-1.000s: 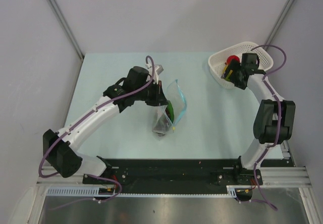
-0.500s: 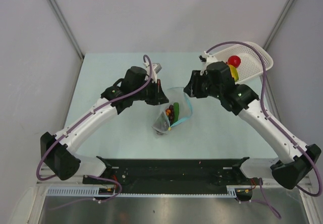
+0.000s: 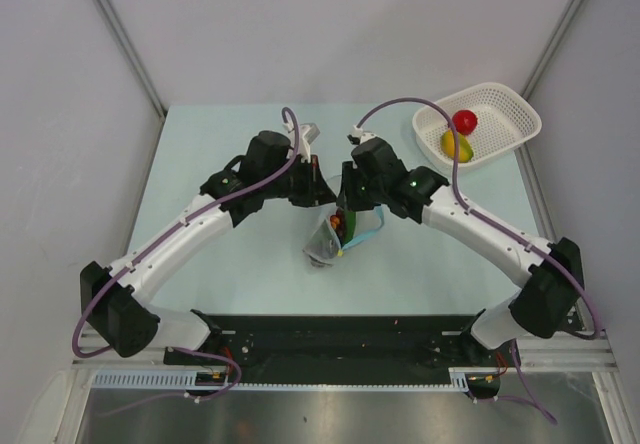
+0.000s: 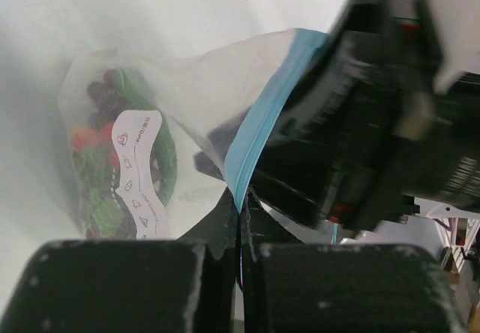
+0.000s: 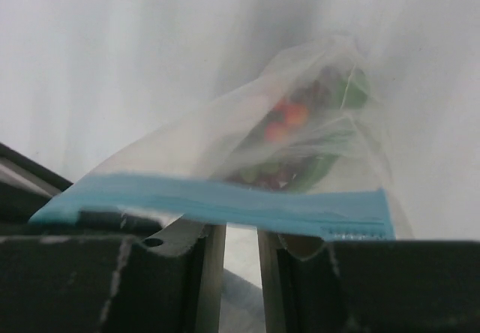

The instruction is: Open the zip-top bag and remove the fake food

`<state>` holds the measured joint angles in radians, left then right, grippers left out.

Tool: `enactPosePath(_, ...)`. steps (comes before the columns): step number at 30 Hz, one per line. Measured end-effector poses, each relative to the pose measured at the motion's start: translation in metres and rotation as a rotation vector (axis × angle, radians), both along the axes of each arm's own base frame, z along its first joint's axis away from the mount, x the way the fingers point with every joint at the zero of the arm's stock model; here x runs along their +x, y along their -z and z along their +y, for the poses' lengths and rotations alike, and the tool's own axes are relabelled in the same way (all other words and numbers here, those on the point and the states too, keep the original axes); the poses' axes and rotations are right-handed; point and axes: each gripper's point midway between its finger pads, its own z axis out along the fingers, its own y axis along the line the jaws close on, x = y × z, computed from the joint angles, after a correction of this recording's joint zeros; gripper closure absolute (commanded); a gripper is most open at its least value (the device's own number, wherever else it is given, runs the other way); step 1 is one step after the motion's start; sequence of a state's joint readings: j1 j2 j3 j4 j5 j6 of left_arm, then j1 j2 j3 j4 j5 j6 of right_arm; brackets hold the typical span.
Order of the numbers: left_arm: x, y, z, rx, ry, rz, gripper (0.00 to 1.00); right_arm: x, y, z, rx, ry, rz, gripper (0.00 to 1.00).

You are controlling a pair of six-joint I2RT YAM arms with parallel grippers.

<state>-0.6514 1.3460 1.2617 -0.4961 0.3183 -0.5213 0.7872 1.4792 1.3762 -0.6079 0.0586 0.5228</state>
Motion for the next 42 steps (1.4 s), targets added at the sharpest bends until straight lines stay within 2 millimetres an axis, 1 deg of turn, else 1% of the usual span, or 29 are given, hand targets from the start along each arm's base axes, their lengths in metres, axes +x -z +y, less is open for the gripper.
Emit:
enactPosePath(5, -0.003, 0.003, -0.004, -0.014, -0.007, 0.016, 1.0, 0.013, 0.026, 0.004, -0.023, 0.039, 0.045, 0.74)
enactPosePath(8, -0.01, 0.008, -0.009, -0.006, 0.003, 0.024, 1.0, 0.018, 0.045, 0.005, -0.035, 0.057, 0.076, 0.74)
enactPosePath(12, -0.013, 0.019, -0.008, 0.022, -0.005, 0.034, 1.0, 0.018, 0.069, 0.004, -0.062, 0.06, 0.118, 0.73)
enactPosePath(16, -0.014, 0.023, -0.009, 0.03, -0.004, 0.033, 1.0, 0.02, 0.097, 0.0, -0.096, 0.068, 0.153, 0.71)
enactPosePath(19, -0.012, 0.028, -0.006, 0.047, -0.016, 0.029, 1.0, 0.02, 0.119, -0.004, -0.126, 0.073, 0.184, 0.68)
enactPosePath(22, -0.01, 0.033, -0.005, 0.064, -0.024, 0.027, 1.0, 0.016, 0.137, -0.008, -0.161, 0.07, 0.213, 0.62)
enactPosePath(26, -0.009, 0.041, -0.005, 0.083, -0.021, 0.036, 1.0, 0.014, 0.149, -0.008, -0.185, 0.051, 0.217, 0.57)
enactPosePath(29, -0.009, 0.047, -0.005, 0.095, -0.017, 0.042, 1.0, 0.017, 0.156, -0.002, -0.179, 0.031, 0.211, 0.5)
enactPosePath(32, -0.01, 0.051, -0.003, 0.107, -0.013, 0.046, 1.0, 0.018, 0.165, 0.0, -0.184, 0.019, 0.208, 0.47)
enactPosePath(34, -0.01, 0.055, -0.002, 0.115, -0.015, 0.05, 1.0, 0.02, 0.173, 0.002, -0.191, 0.013, 0.207, 0.46)
enactPosePath(39, -0.015, 0.069, 0.002, 0.141, -0.013, 0.07, 1.0, 0.024, 0.192, 0.003, -0.215, 0.006, 0.203, 0.48)
enactPosePath(40, -0.016, 0.073, 0.004, 0.147, -0.012, 0.077, 1.0, 0.024, 0.196, 0.003, -0.219, 0.003, 0.204, 0.58)
enactPosePath(42, -0.018, 0.078, 0.005, 0.156, -0.011, 0.087, 1.0, 0.027, 0.196, 0.008, -0.211, -0.009, 0.184, 0.65)
